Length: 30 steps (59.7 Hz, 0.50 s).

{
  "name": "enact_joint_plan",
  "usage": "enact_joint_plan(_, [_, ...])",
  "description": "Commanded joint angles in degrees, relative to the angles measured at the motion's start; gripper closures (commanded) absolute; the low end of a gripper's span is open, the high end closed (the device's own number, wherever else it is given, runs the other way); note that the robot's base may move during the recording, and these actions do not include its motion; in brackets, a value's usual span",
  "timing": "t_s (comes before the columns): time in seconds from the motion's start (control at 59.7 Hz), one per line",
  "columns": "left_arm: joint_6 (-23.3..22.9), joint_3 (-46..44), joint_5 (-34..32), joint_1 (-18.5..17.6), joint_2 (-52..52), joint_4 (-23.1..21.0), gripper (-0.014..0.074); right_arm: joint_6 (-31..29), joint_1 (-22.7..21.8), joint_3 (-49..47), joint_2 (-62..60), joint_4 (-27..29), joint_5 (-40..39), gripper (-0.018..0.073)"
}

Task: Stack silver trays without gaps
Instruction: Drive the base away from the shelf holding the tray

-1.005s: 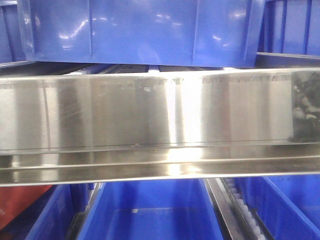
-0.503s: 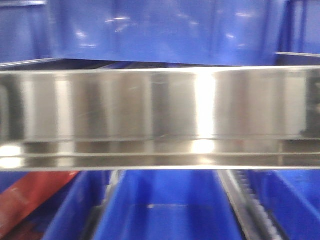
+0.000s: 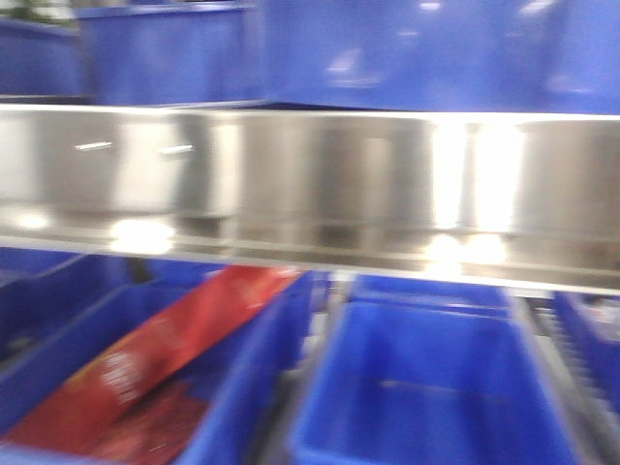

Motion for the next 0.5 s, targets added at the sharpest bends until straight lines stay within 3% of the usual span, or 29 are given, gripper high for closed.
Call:
enact_joint_plan(0.0, [0.1,-0.4,-4.8,-1.2,-0.4,-3.1,0.0615,-0.2,1.0,-0.7,-0.2,3.7,-2.9,0.0639])
enact_joint_plan(0.486, [0.1,-0.4,-4.8,-1.2,-0.4,-3.1,0.0615,-0.2,1.0,-0.7,-0.2,3.7,-2.9,0.0639])
